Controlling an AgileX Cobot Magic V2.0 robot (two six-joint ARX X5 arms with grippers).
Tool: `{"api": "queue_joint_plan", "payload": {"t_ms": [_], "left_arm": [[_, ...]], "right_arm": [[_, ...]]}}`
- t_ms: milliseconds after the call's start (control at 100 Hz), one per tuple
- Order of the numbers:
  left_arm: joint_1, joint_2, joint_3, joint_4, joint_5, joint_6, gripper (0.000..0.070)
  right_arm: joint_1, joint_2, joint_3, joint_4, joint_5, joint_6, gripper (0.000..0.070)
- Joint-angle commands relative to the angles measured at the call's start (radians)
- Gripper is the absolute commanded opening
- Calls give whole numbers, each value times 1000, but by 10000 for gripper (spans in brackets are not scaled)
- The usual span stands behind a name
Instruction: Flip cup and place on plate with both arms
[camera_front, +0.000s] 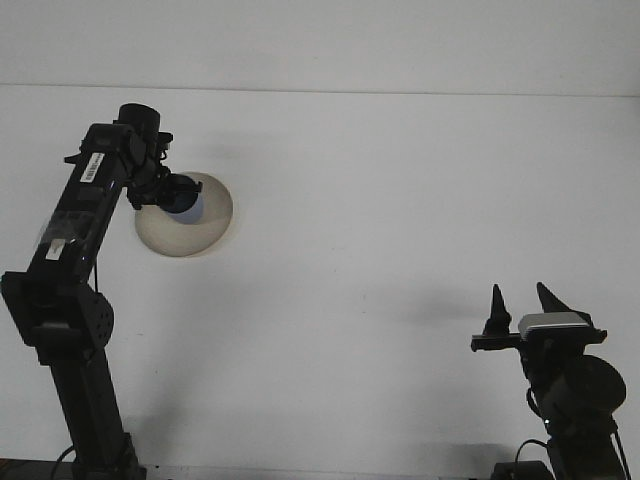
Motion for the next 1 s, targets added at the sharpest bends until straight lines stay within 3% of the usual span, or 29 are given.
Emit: {"api": "queue_joint_plan", "payload": {"t_ms": [0, 450, 520, 720, 800, 990], "left_arm": [[2, 28, 22, 2, 5, -3, 14], [14, 52, 22, 8, 20, -7, 26], [14, 56, 22, 6, 20, -8, 82], [14, 58, 22, 9, 20, -8, 344], [16, 57, 25, 8, 20, -8, 389], [20, 55, 85, -39, 20, -35, 389]], "right_arm": [[1, 5, 2, 10, 4, 3, 450], [1, 5, 2, 10, 4, 3, 450], [1, 5, 2, 10, 4, 3, 450], [1, 5, 2, 10, 4, 3, 450], [1, 5, 2, 10, 4, 3, 450], [1, 5, 2, 10, 4, 3, 450]]}}
